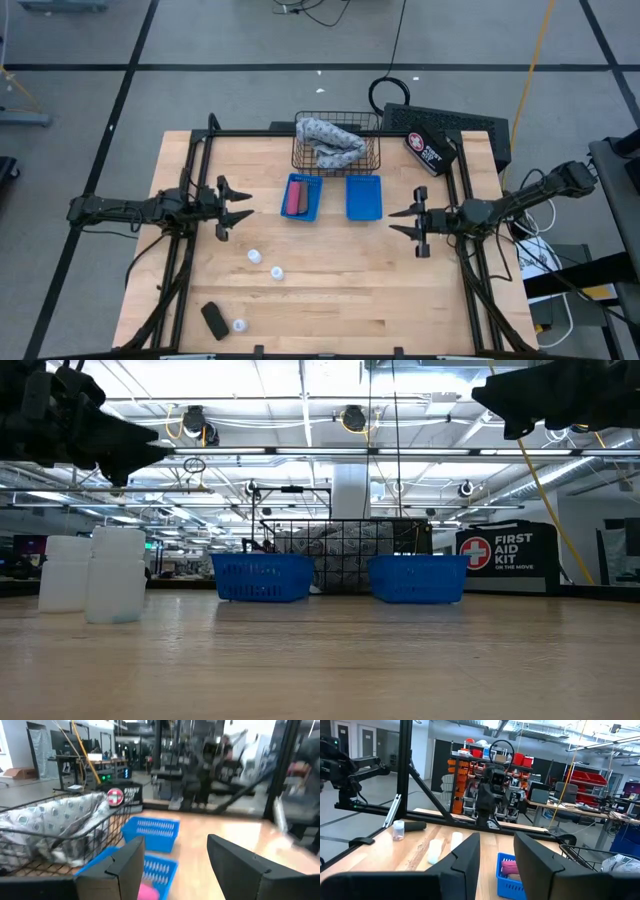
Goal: Pick & Place Medicine items
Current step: Put the black bandage into the left blue bin
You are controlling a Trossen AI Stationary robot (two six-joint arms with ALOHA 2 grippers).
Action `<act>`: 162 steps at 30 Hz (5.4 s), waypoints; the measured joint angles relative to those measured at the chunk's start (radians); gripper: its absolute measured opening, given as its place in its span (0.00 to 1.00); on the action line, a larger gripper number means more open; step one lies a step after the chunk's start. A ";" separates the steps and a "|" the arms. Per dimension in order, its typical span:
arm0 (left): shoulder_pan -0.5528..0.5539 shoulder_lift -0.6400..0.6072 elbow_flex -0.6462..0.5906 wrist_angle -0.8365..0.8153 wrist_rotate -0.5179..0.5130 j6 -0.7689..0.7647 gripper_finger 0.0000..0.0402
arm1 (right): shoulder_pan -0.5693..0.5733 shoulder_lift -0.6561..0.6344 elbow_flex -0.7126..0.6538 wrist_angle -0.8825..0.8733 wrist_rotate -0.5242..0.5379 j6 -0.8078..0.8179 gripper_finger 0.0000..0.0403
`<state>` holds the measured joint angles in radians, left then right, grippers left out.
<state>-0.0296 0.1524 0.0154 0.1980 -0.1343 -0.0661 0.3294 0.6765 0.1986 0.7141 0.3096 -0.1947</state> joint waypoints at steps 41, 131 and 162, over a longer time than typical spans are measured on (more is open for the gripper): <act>-0.704 0.732 0.500 -0.544 0.175 -2.018 0.56 | -0.002 0.001 0.000 -0.120 0.006 0.016 0.27; -0.614 1.046 0.758 -0.746 0.124 -0.987 0.49 | -0.173 0.008 0.000 -0.101 0.001 -0.032 0.26; -0.620 1.445 0.914 -1.130 0.312 -0.556 0.75 | -0.173 0.008 0.000 -0.144 0.003 -0.034 0.26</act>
<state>-0.6496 1.5974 0.9298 -0.9318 0.1779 -0.6225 0.1565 0.6842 0.1986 0.5703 0.3126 -0.2287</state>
